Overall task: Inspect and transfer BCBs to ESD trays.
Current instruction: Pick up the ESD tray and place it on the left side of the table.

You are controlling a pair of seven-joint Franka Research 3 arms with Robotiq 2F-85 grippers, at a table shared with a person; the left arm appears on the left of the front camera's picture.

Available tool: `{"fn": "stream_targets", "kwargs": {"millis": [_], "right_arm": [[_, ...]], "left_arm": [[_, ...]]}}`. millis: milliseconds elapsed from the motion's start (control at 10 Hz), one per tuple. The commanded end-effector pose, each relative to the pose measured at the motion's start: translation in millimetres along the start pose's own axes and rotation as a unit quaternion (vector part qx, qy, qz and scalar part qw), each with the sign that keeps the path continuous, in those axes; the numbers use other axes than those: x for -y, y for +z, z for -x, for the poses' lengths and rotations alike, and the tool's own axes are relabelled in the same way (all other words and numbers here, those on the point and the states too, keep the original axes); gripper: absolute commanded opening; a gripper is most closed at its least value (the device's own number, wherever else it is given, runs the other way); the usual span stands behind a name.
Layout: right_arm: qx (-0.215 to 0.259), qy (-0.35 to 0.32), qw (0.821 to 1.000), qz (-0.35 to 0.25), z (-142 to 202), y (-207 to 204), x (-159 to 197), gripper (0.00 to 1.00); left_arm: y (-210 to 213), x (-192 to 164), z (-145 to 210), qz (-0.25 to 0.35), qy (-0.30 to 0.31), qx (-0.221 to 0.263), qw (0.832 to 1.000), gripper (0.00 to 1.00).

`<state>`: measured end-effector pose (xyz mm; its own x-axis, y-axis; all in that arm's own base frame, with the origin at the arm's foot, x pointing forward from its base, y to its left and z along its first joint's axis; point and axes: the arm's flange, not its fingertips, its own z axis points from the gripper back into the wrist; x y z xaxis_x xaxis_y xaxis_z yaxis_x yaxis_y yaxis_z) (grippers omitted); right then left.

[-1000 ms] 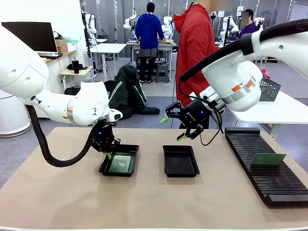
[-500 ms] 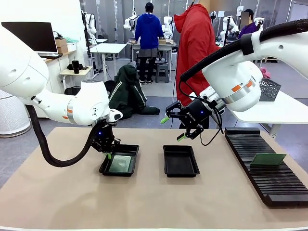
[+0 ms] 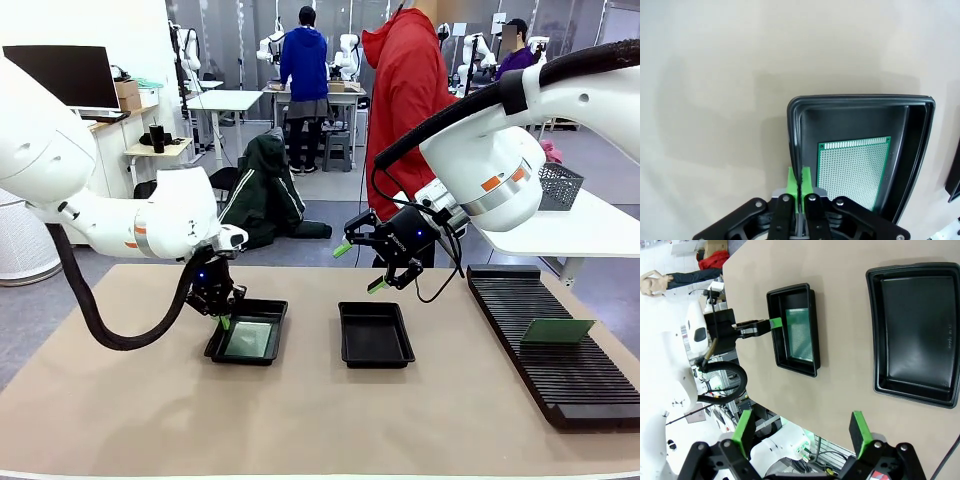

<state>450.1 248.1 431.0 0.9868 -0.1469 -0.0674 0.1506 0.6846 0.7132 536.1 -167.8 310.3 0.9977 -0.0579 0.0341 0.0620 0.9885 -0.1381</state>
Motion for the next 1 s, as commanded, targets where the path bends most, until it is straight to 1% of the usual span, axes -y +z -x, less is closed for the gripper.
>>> {"fn": "stream_targets", "kwargs": {"millis": [0,300,500,800,900], "right_arm": [[0.001,-0.005,1.0,0.005,-2.9,-1.1,-2.7,1.0],[0.001,-0.005,1.0,0.005,-2.9,-1.1,-2.7,1.0],[0.001,-0.005,1.0,0.005,-2.9,-1.1,-2.7,1.0],[0.001,-0.005,1.0,0.005,-2.9,-1.1,-2.7,1.0],[0.001,-0.005,1.0,0.005,-2.9,-1.1,-2.7,1.0]], "left_arm": [[1.8,-30.8,4.0,0.051,-0.002,0.008,0.999,0.0],[18.7,-58.9,12.4,0.094,0.0,0.026,0.995,0.0],[27.8,-77.9,17.3,0.122,-0.001,0.028,0.992,0.0],[45.9,-112.0,23.6,0.126,0.0,0.027,0.992,0.01],[55.3,-126.9,27.2,0.136,0.0,0.024,0.99,0.01]]}}
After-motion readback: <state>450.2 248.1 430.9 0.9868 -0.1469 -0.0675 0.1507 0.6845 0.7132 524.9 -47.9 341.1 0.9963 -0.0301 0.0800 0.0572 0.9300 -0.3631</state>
